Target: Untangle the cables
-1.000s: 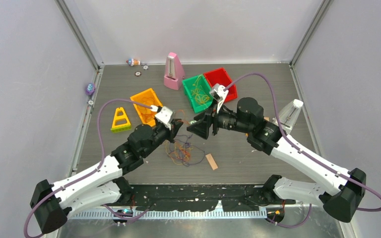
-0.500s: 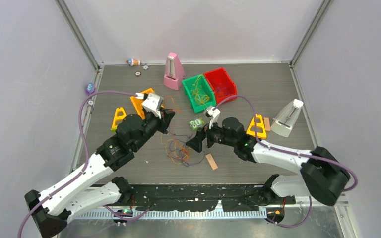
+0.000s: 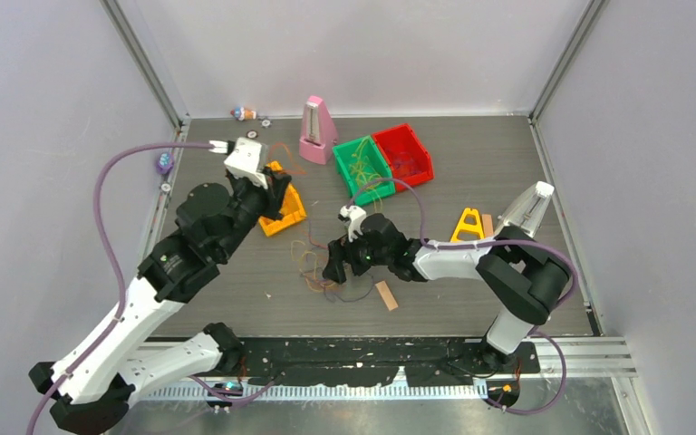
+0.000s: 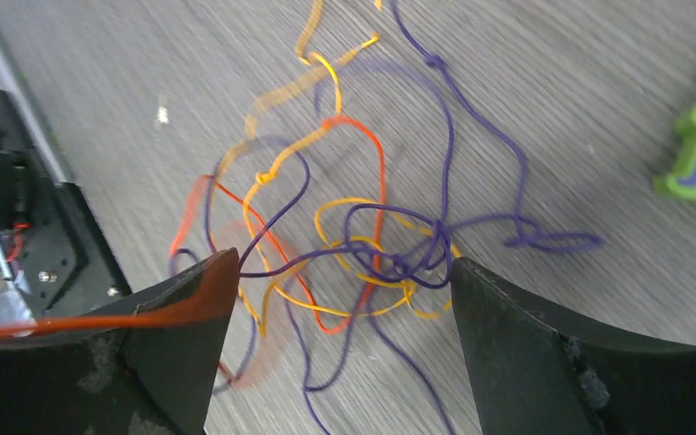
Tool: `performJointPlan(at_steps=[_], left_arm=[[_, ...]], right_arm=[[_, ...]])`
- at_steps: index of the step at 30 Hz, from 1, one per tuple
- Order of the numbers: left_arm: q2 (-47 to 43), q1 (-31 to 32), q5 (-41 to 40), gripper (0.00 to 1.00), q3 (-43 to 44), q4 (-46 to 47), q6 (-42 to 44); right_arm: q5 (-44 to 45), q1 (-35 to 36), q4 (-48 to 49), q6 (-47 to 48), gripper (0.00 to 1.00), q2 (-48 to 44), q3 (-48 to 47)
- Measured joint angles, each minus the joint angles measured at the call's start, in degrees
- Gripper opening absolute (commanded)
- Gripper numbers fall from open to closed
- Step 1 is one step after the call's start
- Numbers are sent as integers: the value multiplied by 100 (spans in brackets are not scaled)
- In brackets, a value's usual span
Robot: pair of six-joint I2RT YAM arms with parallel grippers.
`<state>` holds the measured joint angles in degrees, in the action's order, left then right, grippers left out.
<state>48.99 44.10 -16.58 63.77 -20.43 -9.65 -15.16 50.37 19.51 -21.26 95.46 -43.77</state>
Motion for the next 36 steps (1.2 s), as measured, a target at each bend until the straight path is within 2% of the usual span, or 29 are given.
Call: performJointPlan(at_steps=[3, 5, 8, 10, 16, 20, 21, 23, 26, 29, 32, 36], left_arm=[[13, -160, -367, 0, 468, -260, 153], [13, -297, -697, 0, 741, -396, 245], [57, -575, -1130, 0, 997, -562, 293], [103, -774, -1300, 0, 1058, -645, 293], [444, -1355, -1534, 0, 1211, -778, 275], [835, -1674, -1545, 0, 1272, -793, 212], [929, -1766, -1539, 0, 1283, -822, 153], [1001, -1856, -1510, 0, 1283, -859, 61], [997, -1902, -1416, 0, 1283, -879, -96], [968, -1906, -1279, 0, 1281, -876, -225], [874, -1906, -951, 0, 1104, -756, -369], [562, -1904, -205, 0, 352, -393, -669]], right_arm=[[256, -2, -247, -37, 85, 26, 61], [476, -2, -391, -46, 76, -2, 131], [841, -31, -570, -81, 58, -256, 339], [1001, -57, -723, -116, 51, -505, 527], [1493, -190, -1222, -140, 45, -1414, 914], [1904, -232, -1519, -133, 44, -1880, 916], [2015, -249, -1593, -127, 35, -1987, 918], [2181, -271, -1709, -74, 25, -2177, 927], [2321, -299, -1840, 31, 21, -2441, 933], [2341, -304, -1893, 149, 13, -2570, 929], [2267, -313, -2050, 280, 6, -2623, 909], [2028, -315, -2229, 404, 5, -2684, 787]])
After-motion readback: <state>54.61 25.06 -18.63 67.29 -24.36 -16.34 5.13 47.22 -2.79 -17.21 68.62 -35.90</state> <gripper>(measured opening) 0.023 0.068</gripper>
